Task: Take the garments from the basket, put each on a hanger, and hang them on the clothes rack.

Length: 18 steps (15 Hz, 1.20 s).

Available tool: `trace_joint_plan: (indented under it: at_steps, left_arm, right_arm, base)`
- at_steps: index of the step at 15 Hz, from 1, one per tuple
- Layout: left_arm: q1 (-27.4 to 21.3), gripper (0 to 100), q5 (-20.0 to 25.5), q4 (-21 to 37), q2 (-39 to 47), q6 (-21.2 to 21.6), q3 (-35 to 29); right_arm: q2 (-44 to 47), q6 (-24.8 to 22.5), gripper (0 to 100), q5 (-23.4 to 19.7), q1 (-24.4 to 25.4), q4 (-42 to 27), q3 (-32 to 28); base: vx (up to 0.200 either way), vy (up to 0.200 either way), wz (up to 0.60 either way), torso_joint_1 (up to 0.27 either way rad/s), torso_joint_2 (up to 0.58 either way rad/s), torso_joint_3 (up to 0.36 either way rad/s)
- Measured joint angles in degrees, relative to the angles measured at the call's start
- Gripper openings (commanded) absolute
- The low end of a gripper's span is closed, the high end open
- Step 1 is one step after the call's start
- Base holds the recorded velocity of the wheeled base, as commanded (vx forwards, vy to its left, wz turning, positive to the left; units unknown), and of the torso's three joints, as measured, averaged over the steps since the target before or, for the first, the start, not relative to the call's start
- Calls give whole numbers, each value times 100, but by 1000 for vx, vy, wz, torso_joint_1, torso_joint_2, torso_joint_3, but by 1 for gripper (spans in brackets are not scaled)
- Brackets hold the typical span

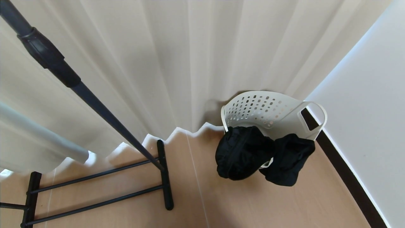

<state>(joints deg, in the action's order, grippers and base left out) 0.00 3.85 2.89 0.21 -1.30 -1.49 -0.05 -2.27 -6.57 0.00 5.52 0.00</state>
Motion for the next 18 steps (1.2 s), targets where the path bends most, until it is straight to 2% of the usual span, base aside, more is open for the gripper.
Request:
trace_joint_plan:
  at_steps: [5, 11, 14, 18]
  left_arm:
    - [-2, 100, 0, 0, 0, -2, -7]
    - [0, 100, -13, -10, 0, 0, 1]
    - [0, 100, -9, -10, -2, 0, 1]
    - [0, 100, -13, -11, 0, 0, 0]
  right_arm:
    - [0, -33, 100, 0, 0, 0, 0]
    - [128, -137, 100, -18, 10, -84, 0]
    - [694, -154, 100, -139, 134, -73, -18]
    - [2380, -176, 100, -240, 623, 74, -678]
  base:
    - [0, 0, 0, 1, -1, -185]
    - [0, 0, 0, 0, 0, -11]
    - [0, 0, 0, 0, 0, 0]
    - [0, 0, 0, 0, 0, 0]
